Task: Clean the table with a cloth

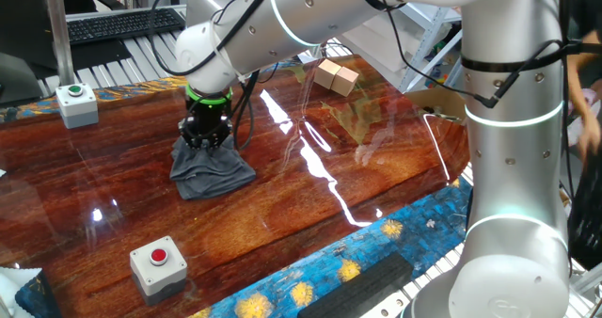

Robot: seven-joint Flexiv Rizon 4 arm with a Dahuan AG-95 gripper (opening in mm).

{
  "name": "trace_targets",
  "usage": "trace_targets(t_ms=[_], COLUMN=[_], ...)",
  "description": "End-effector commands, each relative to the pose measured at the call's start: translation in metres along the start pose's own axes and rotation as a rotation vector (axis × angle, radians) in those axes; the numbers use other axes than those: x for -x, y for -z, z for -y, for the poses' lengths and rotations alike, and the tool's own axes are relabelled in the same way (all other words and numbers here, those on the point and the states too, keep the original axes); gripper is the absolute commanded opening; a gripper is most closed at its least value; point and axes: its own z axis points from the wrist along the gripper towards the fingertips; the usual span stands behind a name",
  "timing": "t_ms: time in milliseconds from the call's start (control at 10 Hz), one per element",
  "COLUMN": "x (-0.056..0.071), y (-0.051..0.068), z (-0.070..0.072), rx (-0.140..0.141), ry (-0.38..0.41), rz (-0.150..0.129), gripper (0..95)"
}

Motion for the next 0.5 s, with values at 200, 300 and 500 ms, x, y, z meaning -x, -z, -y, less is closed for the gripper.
trace_targets(t_ms=[200, 300, 500], x=[-0.0002, -0.0003, -0.0004], y=[0.0014, 0.0016, 0.0019], z=[-0.0017, -0.0019, -0.0020], rx=[-0.025, -0.021, -0.013], ry=[-0.064, -0.065, -0.064], rz=[-0.001, -0.003, -0.005], gripper=[95.0, 95.0, 95.0])
